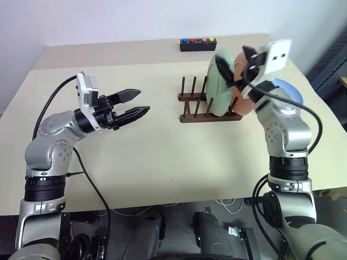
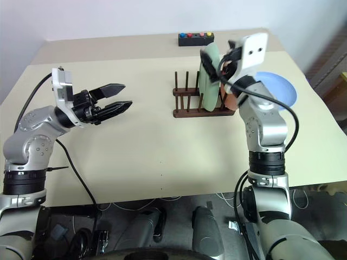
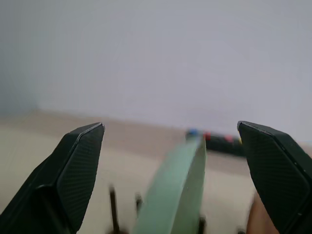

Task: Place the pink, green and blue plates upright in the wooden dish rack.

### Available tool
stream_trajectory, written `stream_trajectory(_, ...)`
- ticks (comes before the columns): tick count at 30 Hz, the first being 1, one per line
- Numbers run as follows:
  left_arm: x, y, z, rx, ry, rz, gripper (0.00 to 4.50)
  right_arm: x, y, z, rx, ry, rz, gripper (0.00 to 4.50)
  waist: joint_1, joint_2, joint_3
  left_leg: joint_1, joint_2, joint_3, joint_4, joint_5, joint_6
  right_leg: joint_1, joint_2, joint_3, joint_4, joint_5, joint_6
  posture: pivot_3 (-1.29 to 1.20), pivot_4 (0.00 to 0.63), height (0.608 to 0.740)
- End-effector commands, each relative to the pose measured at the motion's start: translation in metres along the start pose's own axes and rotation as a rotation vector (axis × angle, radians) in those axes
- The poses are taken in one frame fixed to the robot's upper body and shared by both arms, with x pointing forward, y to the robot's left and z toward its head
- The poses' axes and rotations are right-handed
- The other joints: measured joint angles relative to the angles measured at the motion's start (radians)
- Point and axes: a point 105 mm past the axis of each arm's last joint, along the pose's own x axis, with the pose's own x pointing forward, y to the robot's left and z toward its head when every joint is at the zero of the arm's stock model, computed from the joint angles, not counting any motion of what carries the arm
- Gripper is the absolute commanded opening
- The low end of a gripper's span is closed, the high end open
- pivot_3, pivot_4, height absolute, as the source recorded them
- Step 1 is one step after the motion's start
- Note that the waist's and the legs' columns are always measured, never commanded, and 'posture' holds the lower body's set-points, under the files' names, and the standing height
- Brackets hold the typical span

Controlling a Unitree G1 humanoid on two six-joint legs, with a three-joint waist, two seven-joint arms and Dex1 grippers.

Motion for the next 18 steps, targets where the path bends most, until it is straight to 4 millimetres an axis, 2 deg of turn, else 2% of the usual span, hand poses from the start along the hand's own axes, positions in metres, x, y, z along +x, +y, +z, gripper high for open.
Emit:
stream_trajectory(1, 0.000, 0.001, 0.010, 0.039, -0.027, -0.003, 3.28, -0.010, 0.004, 0.069, 0.168, -0.244, 0.144, 4.46, 0.000, 0.000, 0.000, 0.000, 0.000, 0.000, 0.000, 0.000, 0.000, 0.000, 0.000, 0.000, 0.000, 0.000, 0.000, 0.00, 0.150, 0.740)
stream_trajectory(3, 0.000, 0.001, 0.009, 0.042, -0.025, -0.002, 3.28, -0.017, -0.006, 0.077, 0.152, -0.248, 0.143, 4.46, 0.003, 0.000, 0.000, 0.000, 0.000, -0.001, 0.000, 0.000, 0.000, 0.001, 0.000, -0.001, 0.000, 0.000, 0.000, 0.00, 0.150, 0.740)
stream_trajectory(4, 0.000, 0.001, 0.009, 0.043, -0.027, 0.000, 3.28, -0.020, -0.017, 0.079, 0.110, -0.228, 0.115, 4.46, 0.004, 0.000, 0.000, 0.000, 0.000, -0.001, 0.000, 0.000, 0.001, 0.001, 0.000, -0.001, -0.001, 0.000, 0.000, 0.00, 0.150, 0.740)
stream_trajectory(6, 0.001, 0.001, 0.008, 0.044, -0.028, 0.003, 3.28, -0.029, -0.049, 0.080, -0.025, -0.155, 0.023, 4.46, 0.006, 0.000, 0.000, 0.000, -0.001, -0.001, 0.001, -0.001, 0.001, 0.002, 0.000, -0.001, -0.001, 0.000, 0.000, 0.00, 0.150, 0.740)
stream_trajectory(10, 0.003, 0.002, 0.006, 0.042, -0.031, 0.005, 3.28, -0.056, -0.126, 0.075, -0.193, 0.030, -0.247, 4.46, 0.005, 0.000, 0.000, 0.000, -0.001, 0.000, 0.001, -0.001, 0.001, 0.002, -0.001, -0.001, -0.001, 0.000, 0.000, 0.00, 0.150, 0.740)
stream_trajectory(11, 0.004, 0.002, 0.006, 0.041, -0.032, 0.005, 3.28, -0.062, -0.139, 0.075, -0.233, 0.063, -0.293, 4.46, 0.005, 0.000, 0.000, 0.000, 0.000, 0.000, 0.001, -0.001, 0.001, 0.002, -0.001, -0.001, -0.001, 0.000, 0.000, 0.00, 0.150, 0.740)
stream_trajectory(13, 0.004, 0.002, 0.005, 0.041, -0.033, 0.005, 3.28, -0.069, -0.151, 0.074, -0.285, 0.106, -0.330, 4.46, 0.000, 0.000, 0.000, 0.000, 0.000, 0.001, 0.000, -0.001, 0.001, 0.001, -0.001, -0.001, -0.001, 0.000, 0.000, 0.00, 0.150, 0.740)
stream_trajectory(16, 0.008, 0.002, 0.003, 0.042, -0.036, 0.003, 3.28, -0.100, -0.187, 0.027, -0.652, 0.504, -0.434, 4.46, -0.002, 0.002, -0.001, 0.000, 0.000, 0.002, 0.000, -0.001, 0.001, 0.001, 0.000, 0.000, -0.001, 0.000, 0.000, 0.00, 0.150, 0.740)
stream_trajectory(17, 0.009, 0.003, 0.003, 0.042, -0.037, 0.003, 3.28, -0.107, -0.193, 0.017, -0.720, 0.581, -0.429, 4.46, -0.001, 0.002, -0.001, 0.000, 0.000, 0.002, 0.000, -0.001, 0.001, 0.001, 0.000, 0.000, -0.001, 0.000, 0.000, 0.00, 0.150, 0.740)
stream_trajectory(18, 0.009, 0.003, 0.003, 0.043, -0.036, 0.002, 3.28, -0.114, -0.194, 0.003, -0.719, 0.641, -0.399, 4.46, -0.002, 0.002, -0.001, 0.000, 0.000, 0.003, 0.000, -0.001, 0.001, 0.001, 0.000, 0.000, -0.001, 0.000, 0.000, 0.00, 0.150, 0.740)
